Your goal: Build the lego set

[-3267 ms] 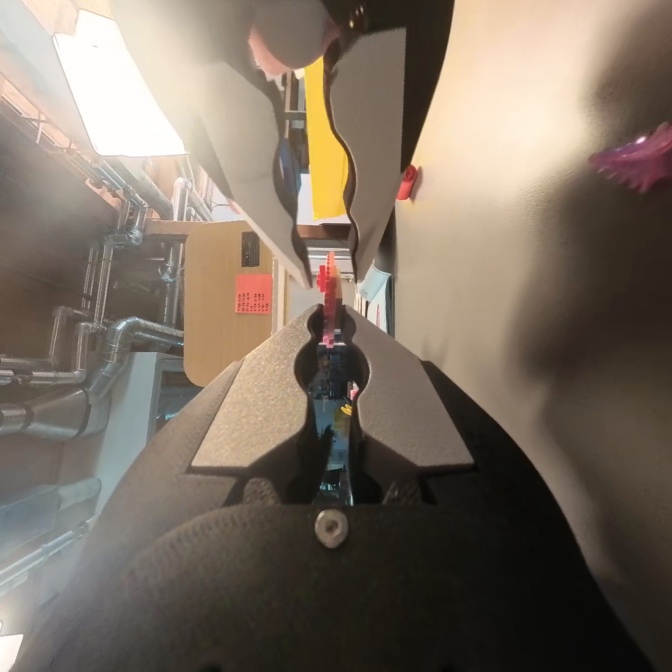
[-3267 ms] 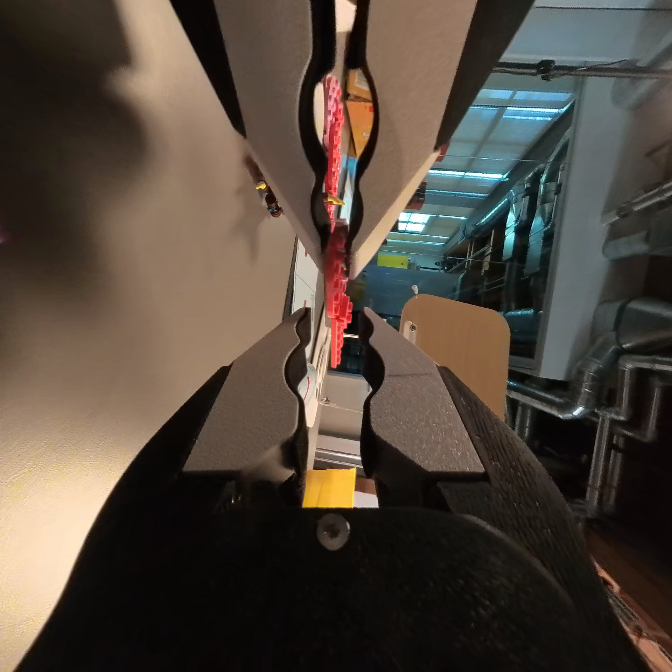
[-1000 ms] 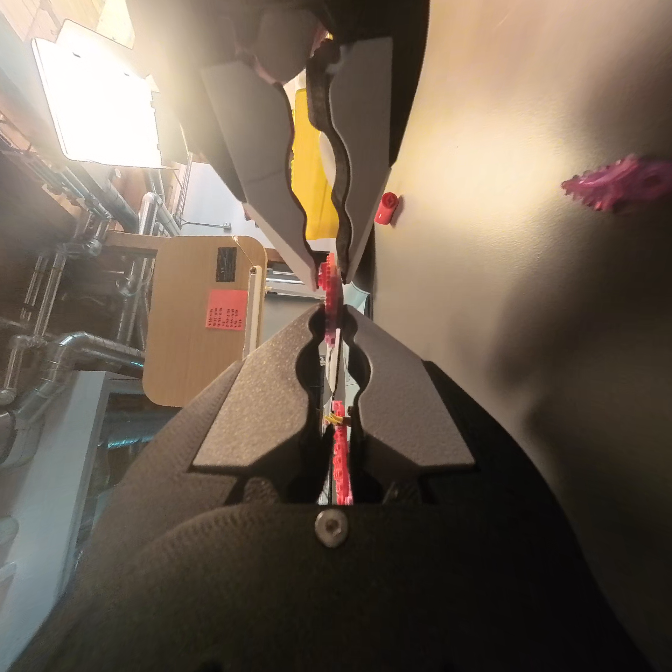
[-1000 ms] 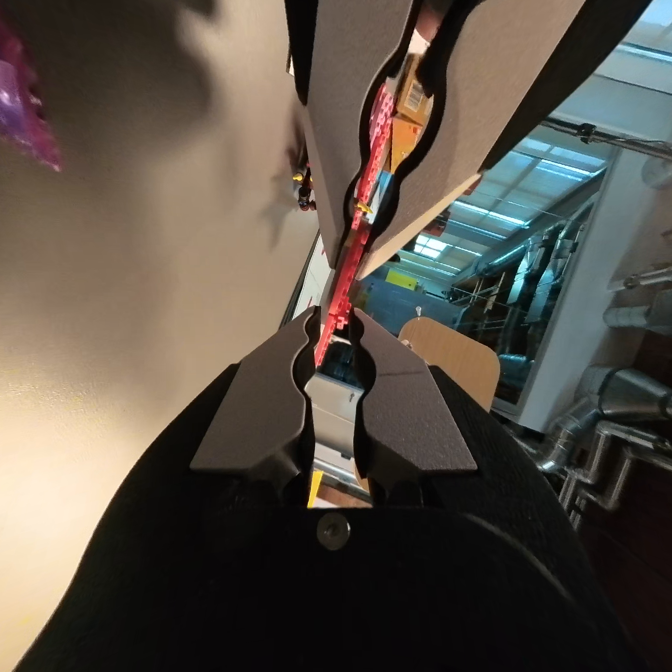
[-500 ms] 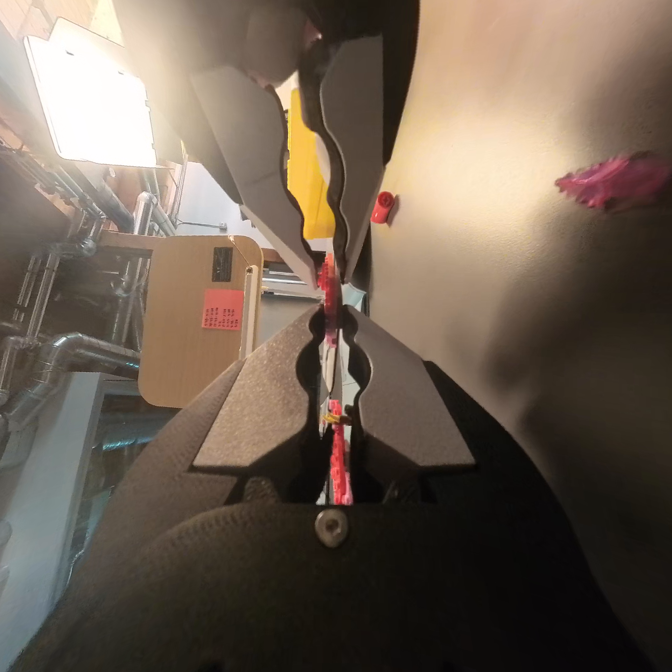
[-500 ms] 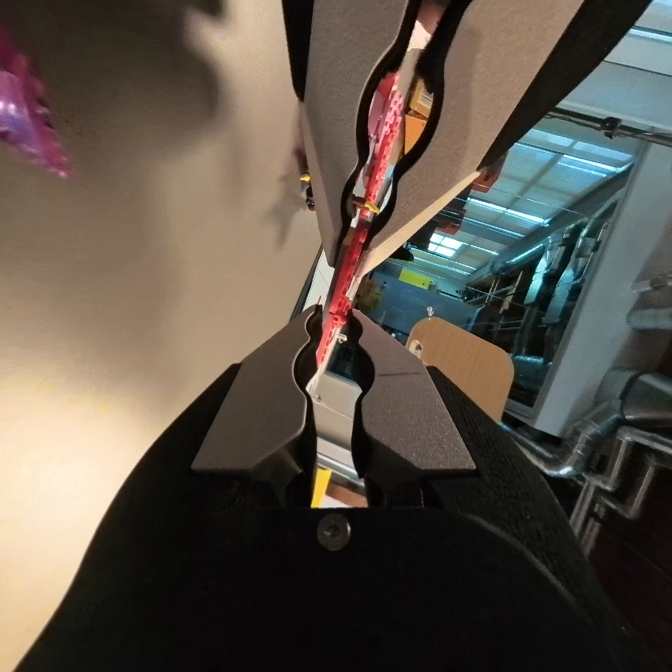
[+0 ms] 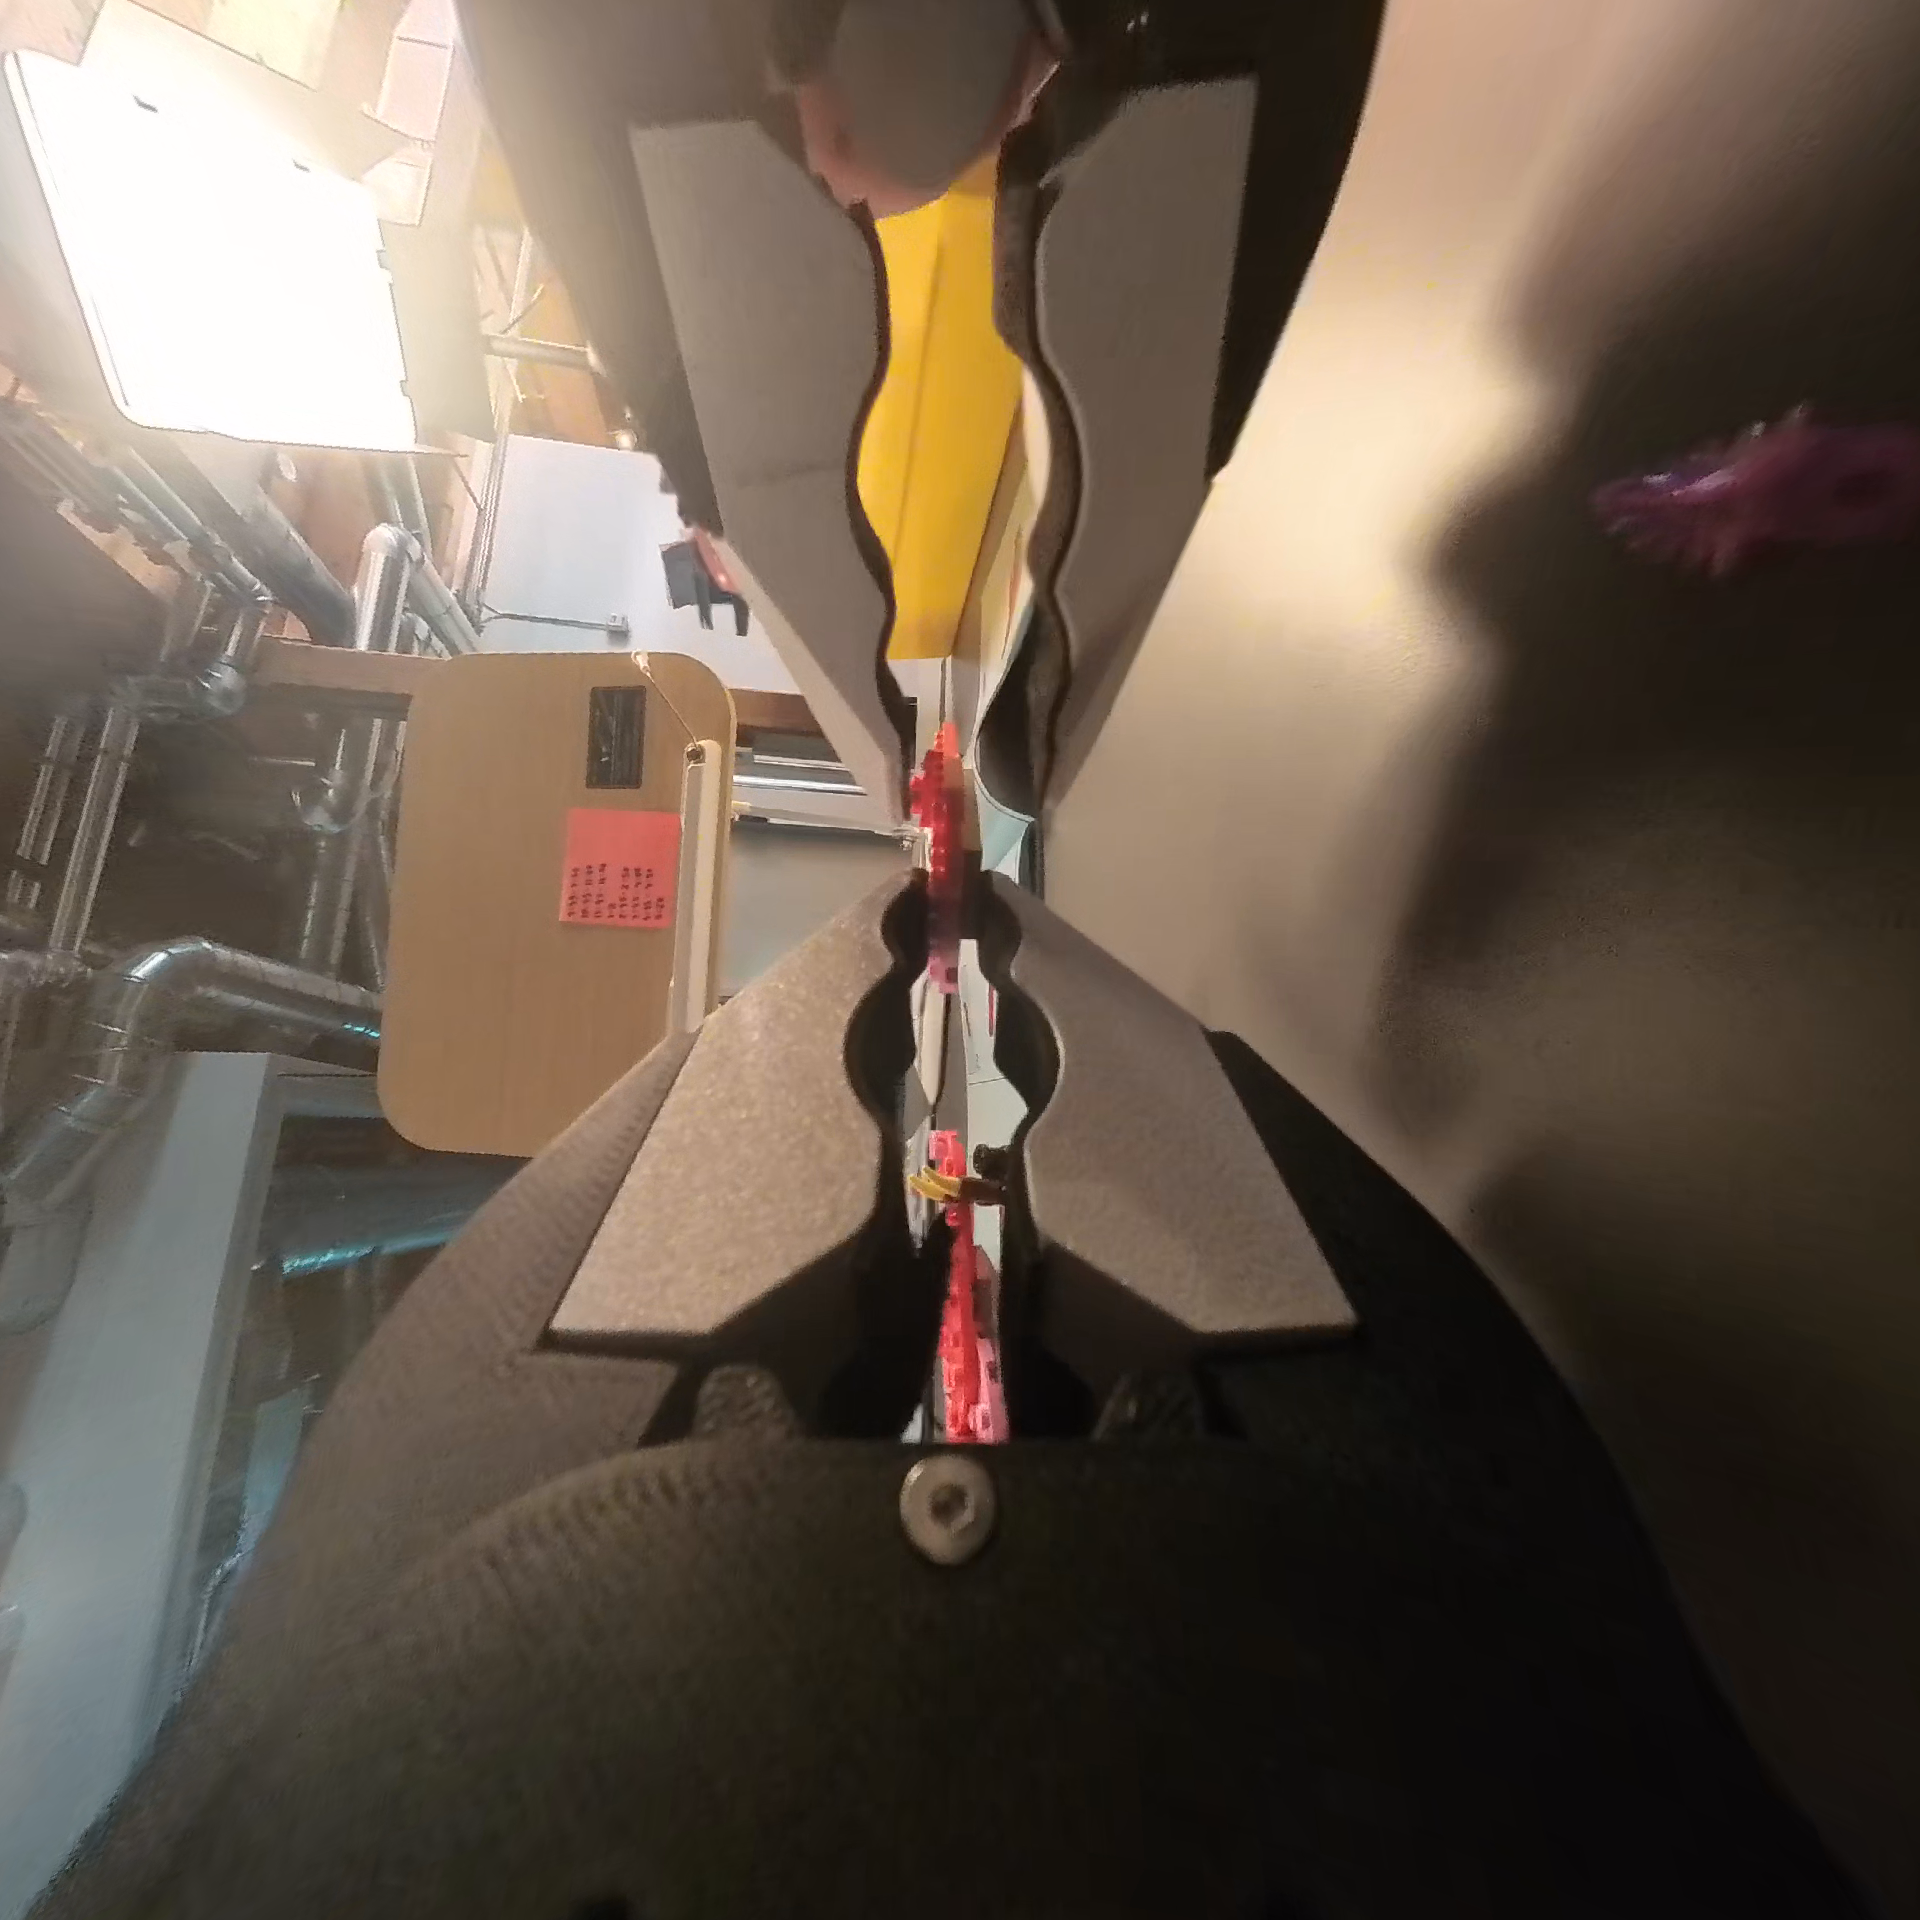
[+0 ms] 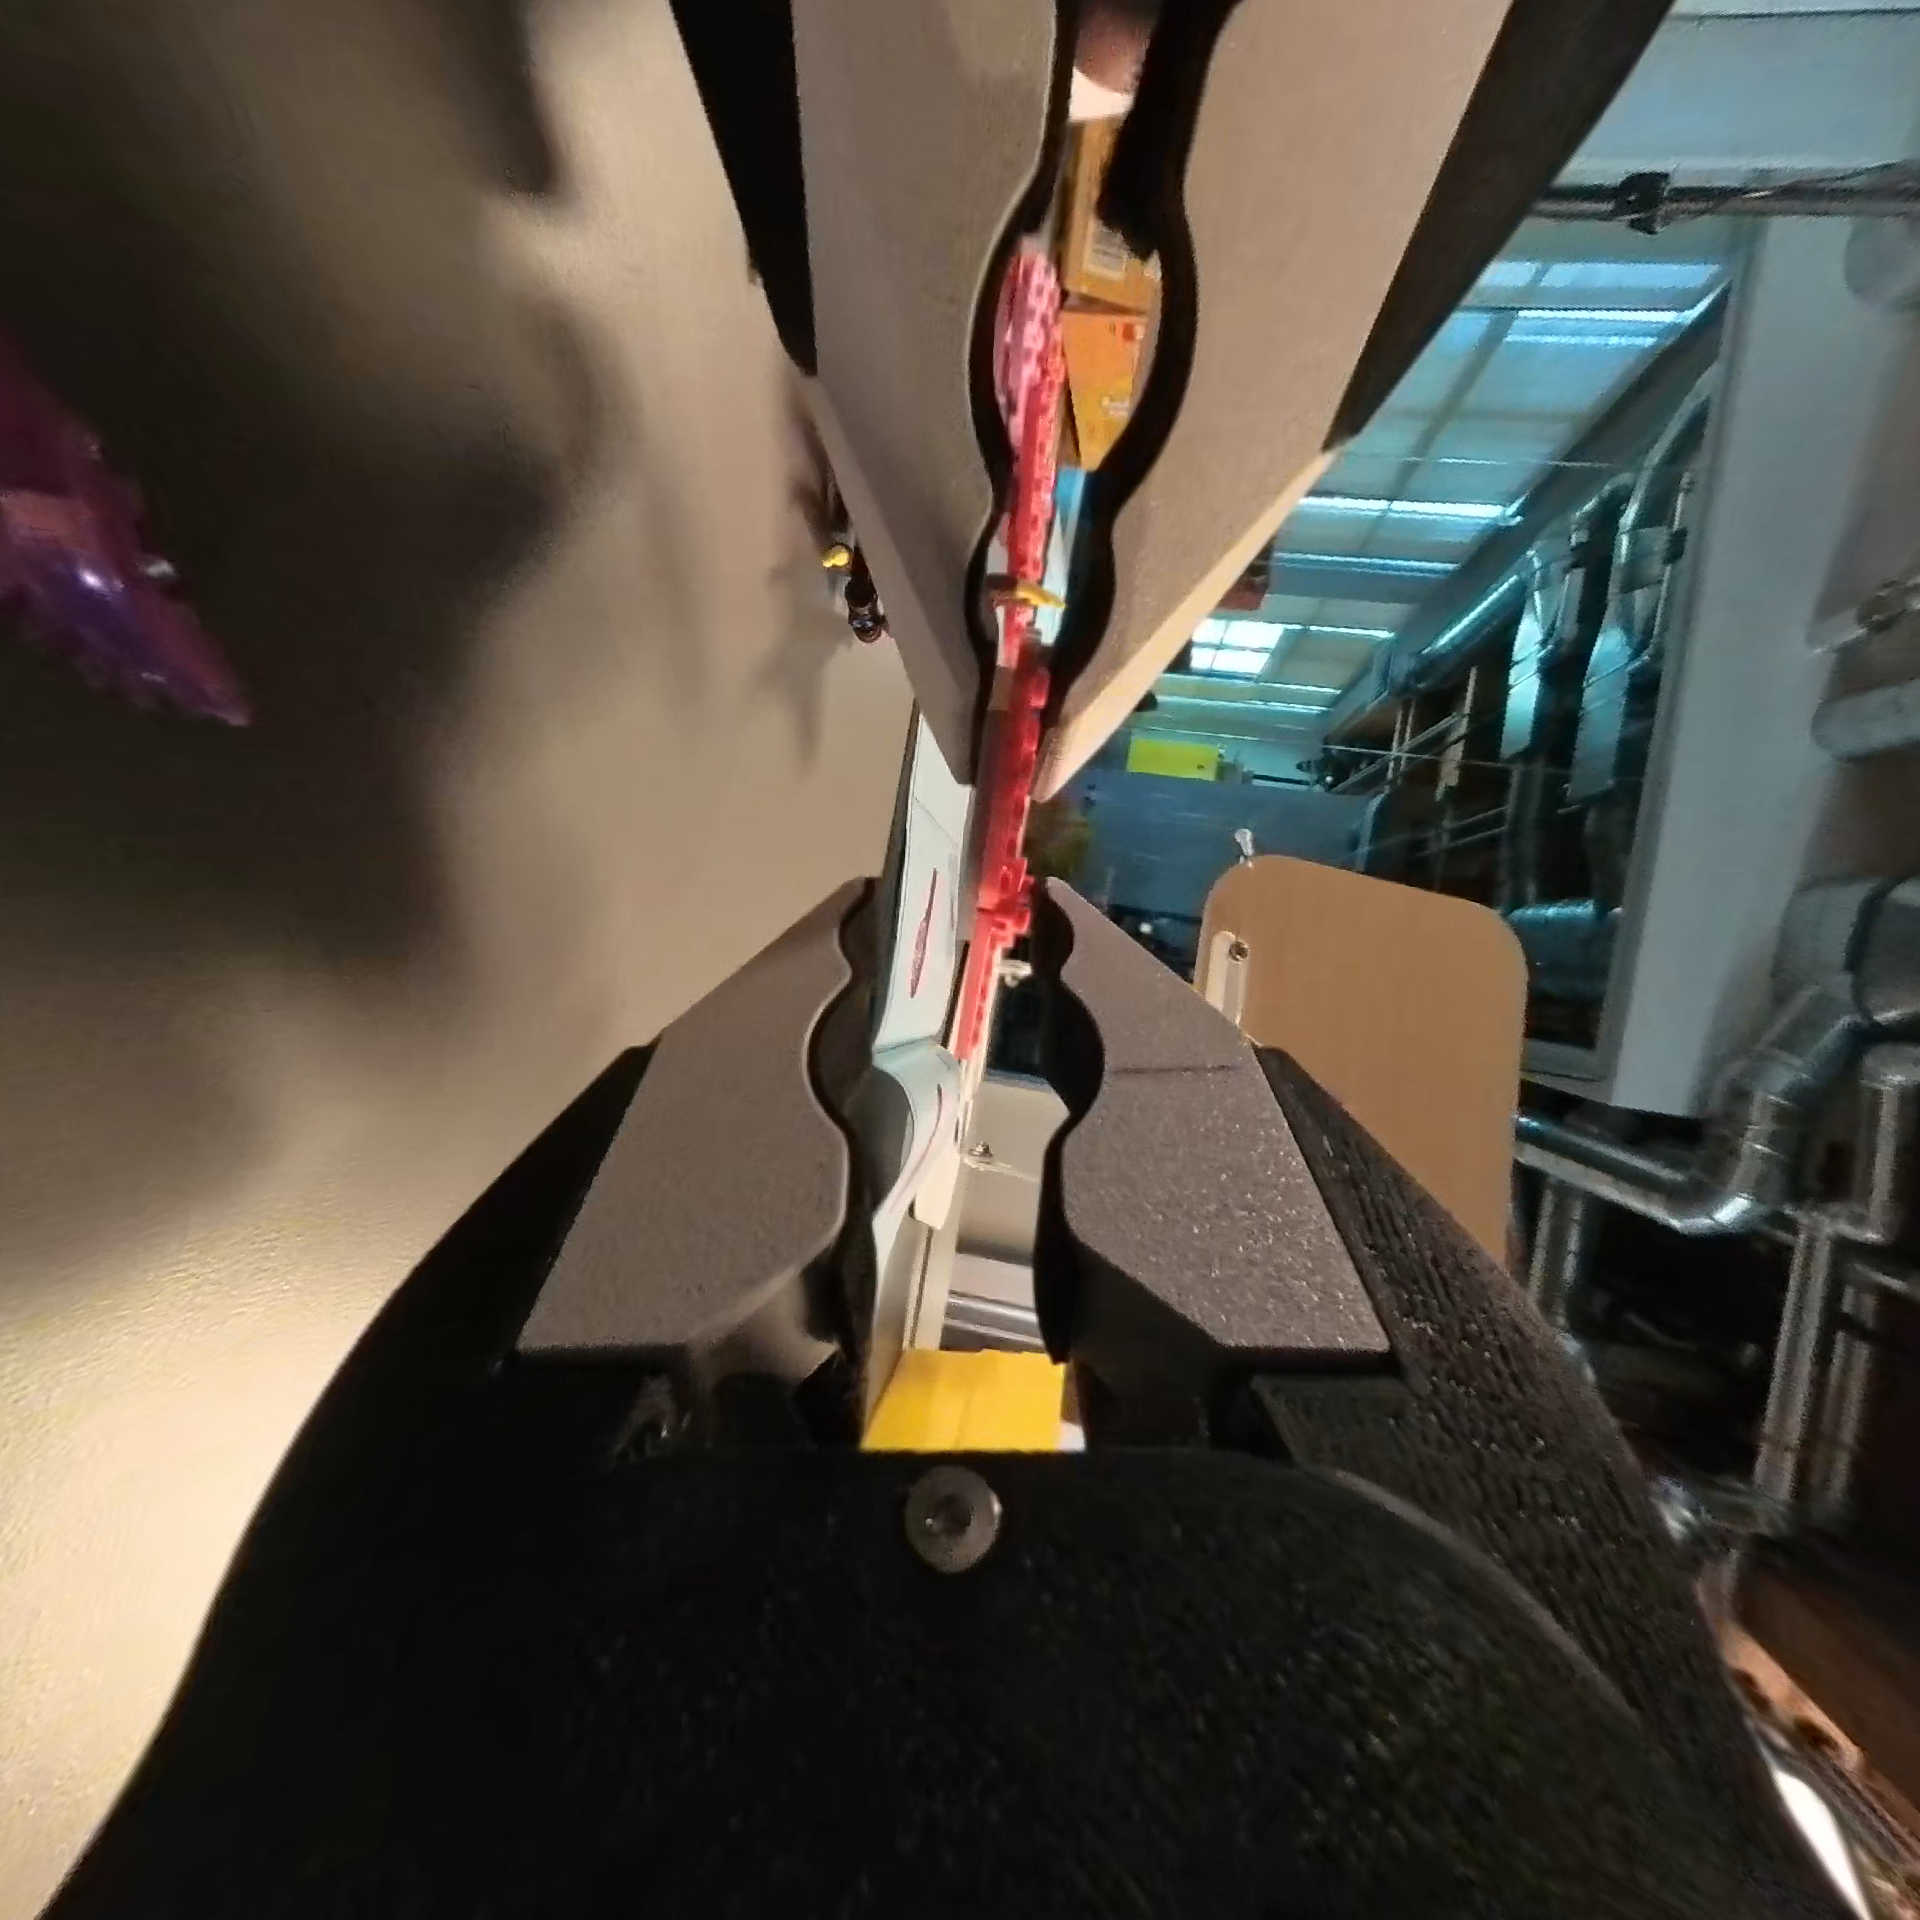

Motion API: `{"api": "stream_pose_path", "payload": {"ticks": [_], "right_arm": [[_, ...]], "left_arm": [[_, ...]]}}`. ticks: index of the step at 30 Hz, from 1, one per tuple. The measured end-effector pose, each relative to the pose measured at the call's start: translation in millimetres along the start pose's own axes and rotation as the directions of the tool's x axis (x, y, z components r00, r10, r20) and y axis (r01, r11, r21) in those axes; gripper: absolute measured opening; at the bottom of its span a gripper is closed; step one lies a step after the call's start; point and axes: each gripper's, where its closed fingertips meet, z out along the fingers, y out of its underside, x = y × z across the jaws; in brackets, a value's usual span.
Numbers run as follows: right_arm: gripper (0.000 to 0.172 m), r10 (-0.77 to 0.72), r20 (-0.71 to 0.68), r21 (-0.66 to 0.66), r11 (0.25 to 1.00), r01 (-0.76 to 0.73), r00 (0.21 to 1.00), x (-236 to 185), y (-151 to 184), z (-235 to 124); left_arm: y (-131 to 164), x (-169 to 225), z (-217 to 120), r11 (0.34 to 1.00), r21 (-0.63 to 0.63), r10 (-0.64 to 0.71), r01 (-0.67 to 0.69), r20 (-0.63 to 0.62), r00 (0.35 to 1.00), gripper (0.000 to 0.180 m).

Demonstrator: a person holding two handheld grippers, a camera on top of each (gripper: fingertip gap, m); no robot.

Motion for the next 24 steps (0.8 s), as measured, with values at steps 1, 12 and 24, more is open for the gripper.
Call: {"api": "stream_pose_path", "payload": {"ticks": [1,12,24], "right_arm": [[0.022,-0.009,-0.013,-0.002,1.0,0.009,1.0,2,0,0],[0.009,-0.104,0.049,0.002,0.995,0.104,0.993,0,0,0],[0.068,0.557,-0.302,0.133,0.828,-0.544,0.774,42,68,-44]], "left_arm": [[0,0,0,1.0,0.001,0.005,-0.005,0.0,1.0,0.006],[-2,6,0,0.999,-0.007,0.04,-0.04,-0.024,0.999,0.007],[0,10,2,1.0,-0.024,0.012,-0.013,-0.05,0.999,0.006]]}}
